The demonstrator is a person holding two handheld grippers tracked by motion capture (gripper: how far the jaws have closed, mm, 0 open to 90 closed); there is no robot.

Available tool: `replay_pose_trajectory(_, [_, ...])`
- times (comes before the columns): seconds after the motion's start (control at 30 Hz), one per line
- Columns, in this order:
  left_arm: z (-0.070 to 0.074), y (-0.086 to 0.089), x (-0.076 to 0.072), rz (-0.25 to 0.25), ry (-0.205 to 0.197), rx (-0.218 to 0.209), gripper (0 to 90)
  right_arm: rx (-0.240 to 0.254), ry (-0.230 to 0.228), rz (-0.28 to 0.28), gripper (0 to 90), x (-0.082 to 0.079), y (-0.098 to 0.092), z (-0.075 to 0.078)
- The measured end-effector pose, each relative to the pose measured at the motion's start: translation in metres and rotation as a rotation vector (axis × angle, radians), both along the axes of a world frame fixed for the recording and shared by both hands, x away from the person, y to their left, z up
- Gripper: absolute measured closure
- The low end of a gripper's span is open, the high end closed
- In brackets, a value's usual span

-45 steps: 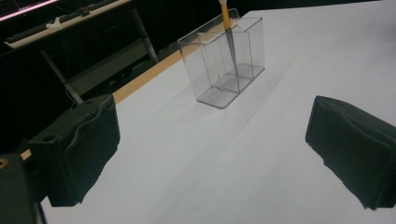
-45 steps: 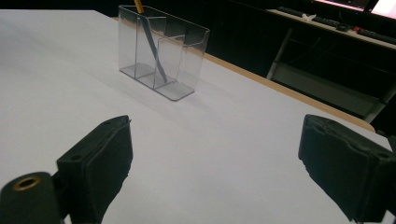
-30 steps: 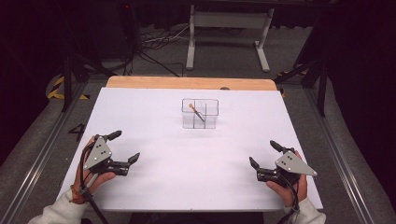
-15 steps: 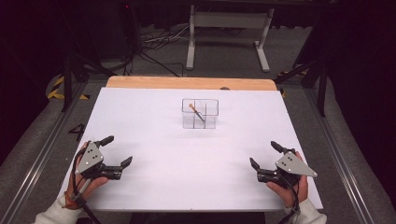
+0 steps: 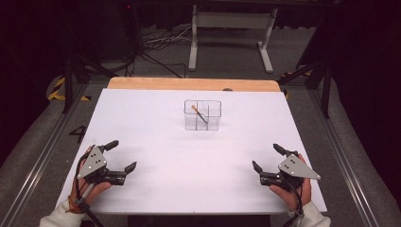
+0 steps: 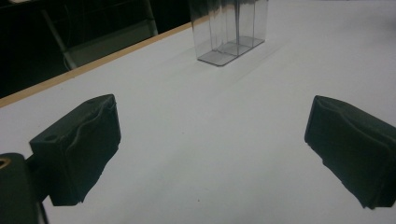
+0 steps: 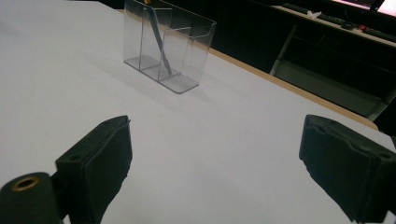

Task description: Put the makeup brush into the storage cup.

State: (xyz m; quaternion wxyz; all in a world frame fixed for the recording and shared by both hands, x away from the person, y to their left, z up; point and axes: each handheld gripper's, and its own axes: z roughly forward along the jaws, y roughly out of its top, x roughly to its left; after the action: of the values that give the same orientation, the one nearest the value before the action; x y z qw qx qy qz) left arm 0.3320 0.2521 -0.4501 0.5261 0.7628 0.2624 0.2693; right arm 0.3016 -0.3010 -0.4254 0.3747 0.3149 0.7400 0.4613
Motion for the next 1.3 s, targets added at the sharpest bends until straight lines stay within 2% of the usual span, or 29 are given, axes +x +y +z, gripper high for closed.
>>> replay_pose_trajectory(0.47, [0.0001, 0.0005, -0.0008, -0.011, 0.000, -0.016, 4.0, -0.023, 0.003, 0.018, 10.0, -0.0006, 0.0072, -0.0004])
replay_pose_trajectory(0.73, [-0.0002, 0.0007, -0.0008, -0.009, 0.002, -0.022, 4.1, -0.016, 0.007, 0.023, 10.0, 0.0005, 0.0067, -0.0011])
replay_pose_trajectory(1.3, [-0.0004, 0.0016, -0.0003, -0.005, 0.006, -0.002, 4.4, -0.021, 0.011, 0.031, 10.0, 0.0024, 0.0085, -0.0018])
